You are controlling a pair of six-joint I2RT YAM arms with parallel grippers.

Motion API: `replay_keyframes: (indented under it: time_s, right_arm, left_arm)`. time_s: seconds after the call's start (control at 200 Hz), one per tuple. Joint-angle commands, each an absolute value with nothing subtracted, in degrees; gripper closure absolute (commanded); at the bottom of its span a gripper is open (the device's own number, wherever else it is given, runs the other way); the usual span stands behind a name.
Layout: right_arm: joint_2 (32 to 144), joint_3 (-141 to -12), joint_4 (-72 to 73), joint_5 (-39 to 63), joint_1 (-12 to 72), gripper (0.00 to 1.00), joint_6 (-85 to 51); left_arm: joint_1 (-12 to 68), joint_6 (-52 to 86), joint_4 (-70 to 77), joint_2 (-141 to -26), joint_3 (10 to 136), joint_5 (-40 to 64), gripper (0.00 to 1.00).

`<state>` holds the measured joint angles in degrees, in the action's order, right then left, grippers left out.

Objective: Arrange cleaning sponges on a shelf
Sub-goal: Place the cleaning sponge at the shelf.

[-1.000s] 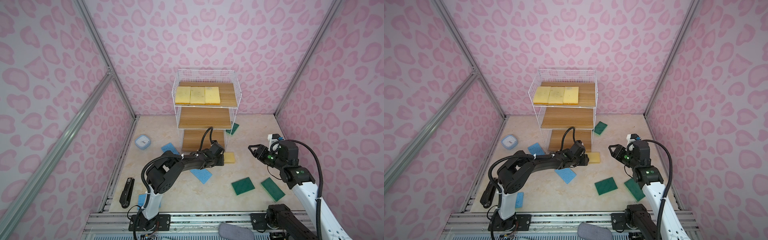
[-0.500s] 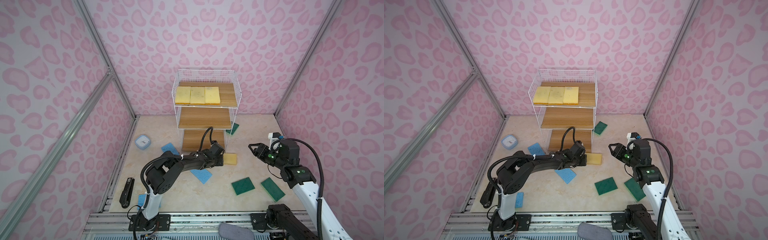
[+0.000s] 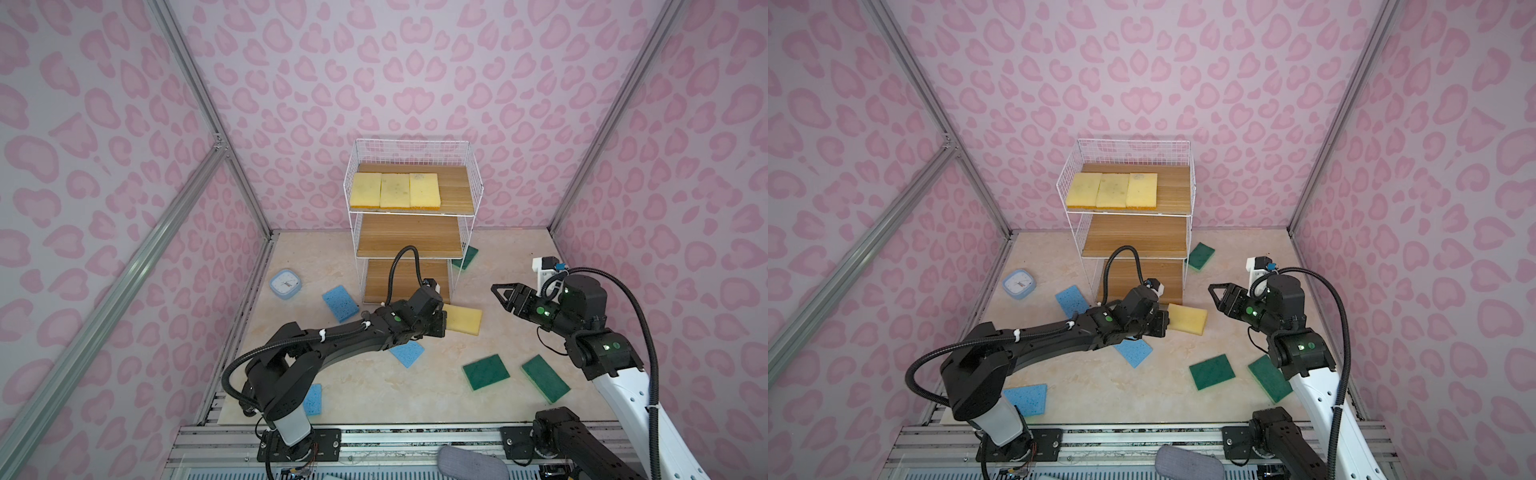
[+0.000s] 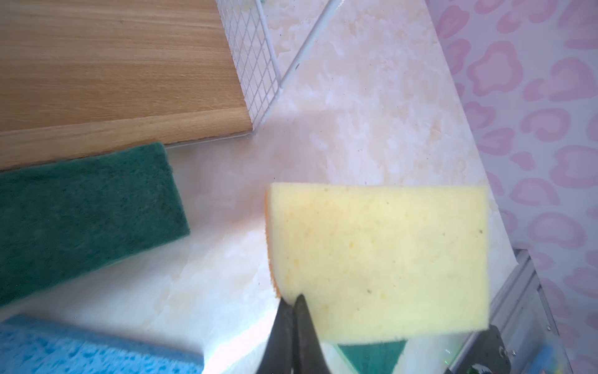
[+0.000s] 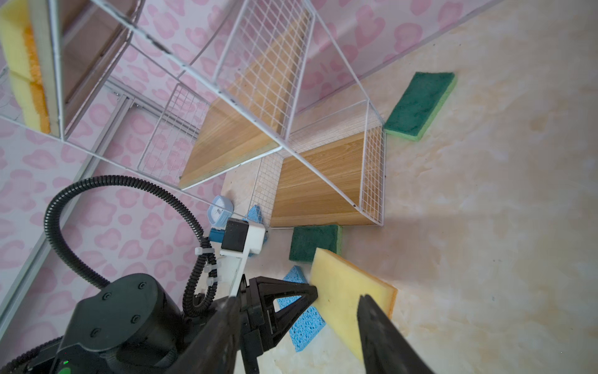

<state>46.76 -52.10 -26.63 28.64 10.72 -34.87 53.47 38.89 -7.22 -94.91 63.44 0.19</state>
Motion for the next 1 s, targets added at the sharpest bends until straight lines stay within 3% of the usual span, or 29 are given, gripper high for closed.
replay_keyframes:
  time_s: [0.0,0.35,0.545,0.775,0.995]
  right_arm:
    - [47.83,-54.25,-30.33,27.22,13.88,0.39,-28.93]
    - [57.57,-64.56,-35.68,14.46,34.95,0.26,-16.82]
    - [60.17,-70.74,-35.51,16.33,38.76,0.20,-9.38]
    - [61.47,-72.64,-32.17,14.42,42.70,0.21,2.18]
    - [65.61,-76.09,-29.59,22.81,43.24,0.15,6.95]
  left_arm:
    - [53.44,36.22,-12.71,-89.12,61.84,2.25,0.96]
    - [46.69,30.77,-30.28,-70.53,59.62,10.78,0.96]
    - [38.36,26.03,-39.66,-62.13,60.03,16.64,0.96]
    - [29.30,22.83,-45.14,-57.95,60.53,24.46,0.96]
    - [25.08,20.55,-47.59,-57.33,62.60,30.55,0.96]
